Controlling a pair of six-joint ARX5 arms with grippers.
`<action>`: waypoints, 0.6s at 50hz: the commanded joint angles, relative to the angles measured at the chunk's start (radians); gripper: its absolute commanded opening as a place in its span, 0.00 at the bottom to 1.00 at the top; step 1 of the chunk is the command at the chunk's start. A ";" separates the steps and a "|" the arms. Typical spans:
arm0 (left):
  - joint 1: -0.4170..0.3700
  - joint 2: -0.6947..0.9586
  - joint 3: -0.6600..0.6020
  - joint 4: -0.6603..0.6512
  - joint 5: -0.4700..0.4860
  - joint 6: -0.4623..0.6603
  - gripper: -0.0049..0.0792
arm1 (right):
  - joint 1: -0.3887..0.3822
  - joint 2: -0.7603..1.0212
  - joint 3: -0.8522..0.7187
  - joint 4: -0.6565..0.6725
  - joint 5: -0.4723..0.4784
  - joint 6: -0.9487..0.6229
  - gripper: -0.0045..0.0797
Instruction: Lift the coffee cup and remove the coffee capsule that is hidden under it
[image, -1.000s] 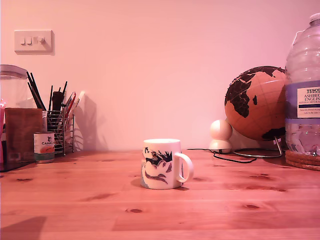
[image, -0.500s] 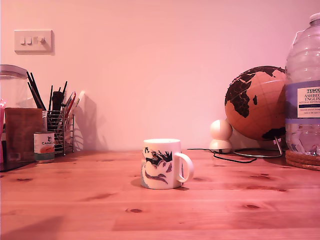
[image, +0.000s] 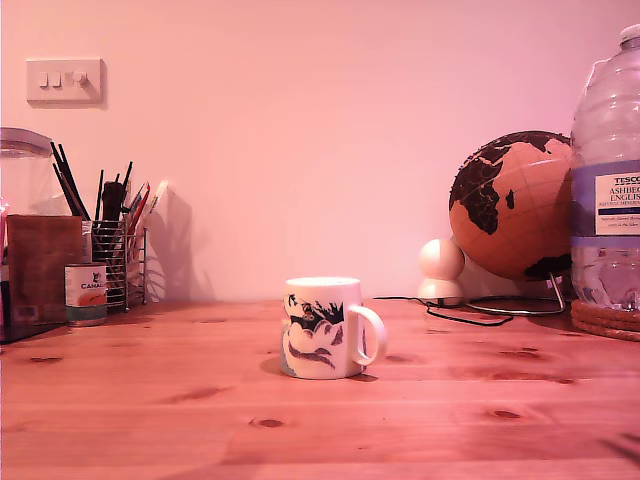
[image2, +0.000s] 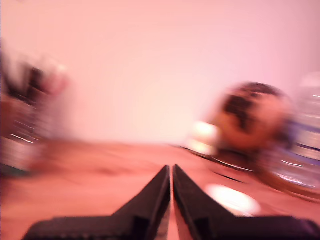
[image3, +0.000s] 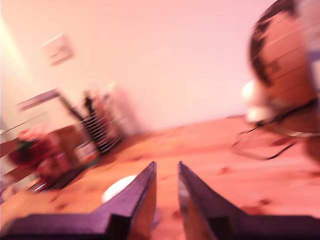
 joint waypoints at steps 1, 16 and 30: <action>-0.017 0.029 0.027 -0.008 0.007 -0.006 0.04 | 0.032 0.036 0.047 -0.018 -0.010 0.003 0.25; -0.094 0.205 0.164 -0.088 0.008 0.051 0.04 | 0.112 0.289 0.288 -0.240 0.030 -0.122 0.27; -0.180 0.509 0.272 -0.105 0.008 0.193 0.04 | 0.217 0.686 0.536 -0.371 0.070 -0.216 0.45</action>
